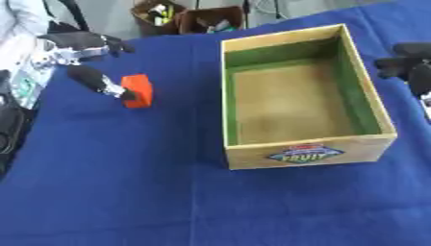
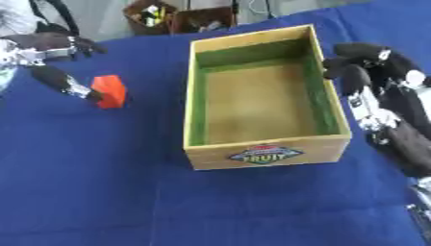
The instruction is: Pick up objects on the table and place them in the box.
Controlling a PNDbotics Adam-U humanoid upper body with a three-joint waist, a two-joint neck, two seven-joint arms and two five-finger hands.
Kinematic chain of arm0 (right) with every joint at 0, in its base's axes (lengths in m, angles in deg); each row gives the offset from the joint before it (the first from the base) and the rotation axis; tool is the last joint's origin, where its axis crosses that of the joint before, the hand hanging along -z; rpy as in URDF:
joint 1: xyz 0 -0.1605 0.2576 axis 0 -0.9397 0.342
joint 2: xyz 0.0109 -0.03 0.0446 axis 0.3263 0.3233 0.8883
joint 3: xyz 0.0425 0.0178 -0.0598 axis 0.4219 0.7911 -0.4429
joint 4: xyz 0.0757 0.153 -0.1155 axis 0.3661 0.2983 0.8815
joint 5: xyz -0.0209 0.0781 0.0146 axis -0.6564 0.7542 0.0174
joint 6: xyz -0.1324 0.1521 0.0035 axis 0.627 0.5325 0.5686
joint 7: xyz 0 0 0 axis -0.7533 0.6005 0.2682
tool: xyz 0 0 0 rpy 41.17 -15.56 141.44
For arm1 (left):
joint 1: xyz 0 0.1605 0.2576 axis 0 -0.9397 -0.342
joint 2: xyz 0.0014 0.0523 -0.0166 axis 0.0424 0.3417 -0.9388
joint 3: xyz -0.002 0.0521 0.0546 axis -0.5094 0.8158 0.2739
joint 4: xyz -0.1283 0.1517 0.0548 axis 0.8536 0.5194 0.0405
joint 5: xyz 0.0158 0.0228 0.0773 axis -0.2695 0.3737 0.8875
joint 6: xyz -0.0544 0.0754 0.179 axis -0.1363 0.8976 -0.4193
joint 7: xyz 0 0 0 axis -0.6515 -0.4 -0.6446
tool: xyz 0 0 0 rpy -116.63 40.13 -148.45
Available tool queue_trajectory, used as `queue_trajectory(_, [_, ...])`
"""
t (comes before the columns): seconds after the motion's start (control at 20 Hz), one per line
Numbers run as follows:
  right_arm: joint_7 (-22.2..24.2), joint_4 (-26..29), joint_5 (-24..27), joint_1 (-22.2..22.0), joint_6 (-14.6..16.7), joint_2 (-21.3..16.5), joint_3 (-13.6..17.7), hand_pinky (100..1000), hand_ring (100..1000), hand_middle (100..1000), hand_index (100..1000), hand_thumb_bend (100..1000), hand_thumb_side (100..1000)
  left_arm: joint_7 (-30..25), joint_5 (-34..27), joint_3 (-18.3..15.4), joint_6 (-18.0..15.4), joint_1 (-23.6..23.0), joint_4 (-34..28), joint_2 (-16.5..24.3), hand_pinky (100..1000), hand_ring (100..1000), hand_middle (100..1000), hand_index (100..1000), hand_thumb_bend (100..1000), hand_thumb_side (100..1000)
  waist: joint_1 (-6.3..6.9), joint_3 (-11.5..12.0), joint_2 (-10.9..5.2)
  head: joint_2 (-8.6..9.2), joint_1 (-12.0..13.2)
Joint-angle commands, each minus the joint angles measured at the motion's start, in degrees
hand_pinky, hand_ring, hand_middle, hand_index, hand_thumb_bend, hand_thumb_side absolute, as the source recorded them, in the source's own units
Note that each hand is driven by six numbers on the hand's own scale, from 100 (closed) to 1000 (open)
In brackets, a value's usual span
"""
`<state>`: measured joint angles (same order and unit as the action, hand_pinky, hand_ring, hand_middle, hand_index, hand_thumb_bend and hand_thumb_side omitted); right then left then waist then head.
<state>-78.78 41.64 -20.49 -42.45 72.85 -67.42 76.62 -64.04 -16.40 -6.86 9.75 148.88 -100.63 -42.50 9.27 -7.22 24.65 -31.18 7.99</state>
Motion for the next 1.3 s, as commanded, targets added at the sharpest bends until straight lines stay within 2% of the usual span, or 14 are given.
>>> queue_trajectory(0.05, [-0.07,1.14,0.42,0.80,0.17,-0.99,0.03,938,811,581,802,100,537,1.04,2.00,-1.03,0.30,1.44,0.58,1.39,743,863,913,1000,778,779,-0.18,-0.08,-1.10,0.80,0.26])
queue_trajectory(0.35, [-0.39,1.14,0.47,0.77,0.10,-0.95,0.12,938,812,581,800,100,534,0.81,3.32,-1.10,0.00,1.50,1.81,1.12,741,858,903,1000,762,767,-0.14,-0.19,-0.89,0.94,0.40])
queue_trajectory(0.75, [-0.77,1.14,0.49,0.86,0.17,-1.00,0.24,939,812,579,797,100,532,-0.18,3.10,-1.18,0.01,1.35,2.54,0.45,710,827,845,988,729,767,-0.05,-0.76,-0.36,1.47,0.89])
queue_trajectory(1.05, [-0.72,1.14,0.46,0.96,0.19,-1.20,0.22,940,813,578,795,100,534,1.89,3.12,-1.52,0.22,1.27,2.76,0.22,687,806,815,960,690,760,0.19,-1.47,0.21,1.99,1.23])
queue_trajectory(1.3, [-0.66,1.14,0.59,0.91,0.21,-1.28,0.24,941,813,576,794,100,536,3.43,5.70,-1.59,0.87,1.22,3.44,0.24,682,805,794,945,647,737,0.47,-1.75,0.53,2.34,1.36])
